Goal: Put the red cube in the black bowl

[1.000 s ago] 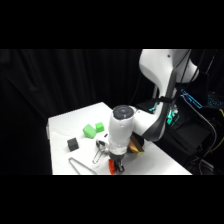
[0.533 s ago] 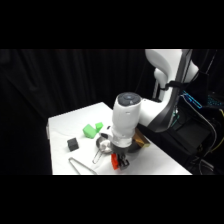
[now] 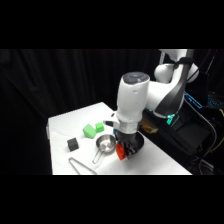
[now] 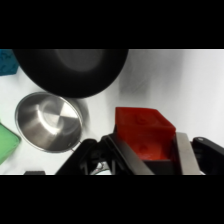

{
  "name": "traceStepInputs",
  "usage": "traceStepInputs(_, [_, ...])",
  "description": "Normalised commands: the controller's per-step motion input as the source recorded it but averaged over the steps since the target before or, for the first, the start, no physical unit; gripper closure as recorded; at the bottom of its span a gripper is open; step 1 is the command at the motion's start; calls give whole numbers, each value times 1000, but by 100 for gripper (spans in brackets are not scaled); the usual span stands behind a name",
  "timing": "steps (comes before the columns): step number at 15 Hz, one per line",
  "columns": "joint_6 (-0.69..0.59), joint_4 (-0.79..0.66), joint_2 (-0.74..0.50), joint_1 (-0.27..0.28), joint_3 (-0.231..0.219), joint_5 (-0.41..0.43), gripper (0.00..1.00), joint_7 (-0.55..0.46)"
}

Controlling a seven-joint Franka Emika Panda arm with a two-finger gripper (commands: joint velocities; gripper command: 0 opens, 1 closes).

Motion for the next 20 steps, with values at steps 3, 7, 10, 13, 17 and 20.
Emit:
traceStepInputs(3, [-91,-366,-478,-234,145,-115,74,-153])
traceStepInputs(7, [-55,-370,-429,-240,137,-80,74,-150])
traceStepInputs(10, [-37,-356,-388,-217,130,-46,74,-144])
traceStepInputs(13, [-26,-322,-355,-179,134,-15,74,-131])
traceStepInputs(17, [21,-301,-292,-157,123,6,74,-125])
traceStepInputs(20, [105,-287,-210,-146,102,31,74,-141])
